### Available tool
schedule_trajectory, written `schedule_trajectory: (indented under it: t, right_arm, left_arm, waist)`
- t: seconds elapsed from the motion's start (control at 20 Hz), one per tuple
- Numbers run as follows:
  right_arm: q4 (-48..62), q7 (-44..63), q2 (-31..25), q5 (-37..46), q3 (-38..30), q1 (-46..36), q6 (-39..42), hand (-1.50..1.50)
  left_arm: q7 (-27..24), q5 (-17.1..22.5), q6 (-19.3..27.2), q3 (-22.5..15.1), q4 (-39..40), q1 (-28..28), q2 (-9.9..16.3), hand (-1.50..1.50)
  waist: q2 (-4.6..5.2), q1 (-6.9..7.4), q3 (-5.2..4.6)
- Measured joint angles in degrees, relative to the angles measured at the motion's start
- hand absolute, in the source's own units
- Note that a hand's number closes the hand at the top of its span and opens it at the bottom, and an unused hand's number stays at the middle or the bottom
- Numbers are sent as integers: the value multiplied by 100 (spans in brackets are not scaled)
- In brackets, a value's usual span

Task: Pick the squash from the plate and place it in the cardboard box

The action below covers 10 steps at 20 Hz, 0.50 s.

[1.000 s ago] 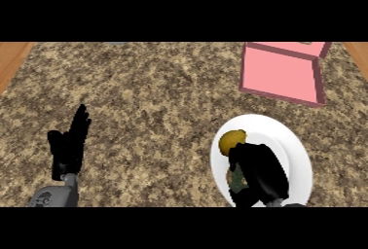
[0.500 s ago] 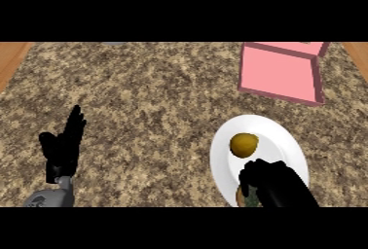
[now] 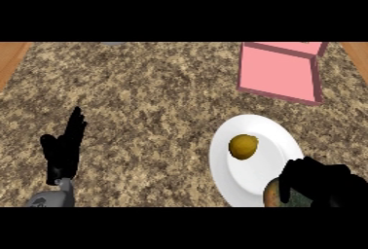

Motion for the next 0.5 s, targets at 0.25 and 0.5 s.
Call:
schedule_trajectory:
  t: [0.25,0.5]
  right_arm:
    - [7,161,118,-84,-875,-761,571,150]
    - [329,-65,223,-665,-2023,-1581,838,150]
  left_arm:
    - [15,-37,21,-18,20,-55,-43,0]
    - [-101,-44,5,20,171,-123,-58,0]
  waist:
    - [9,34,-1]
    - [18,49,1]
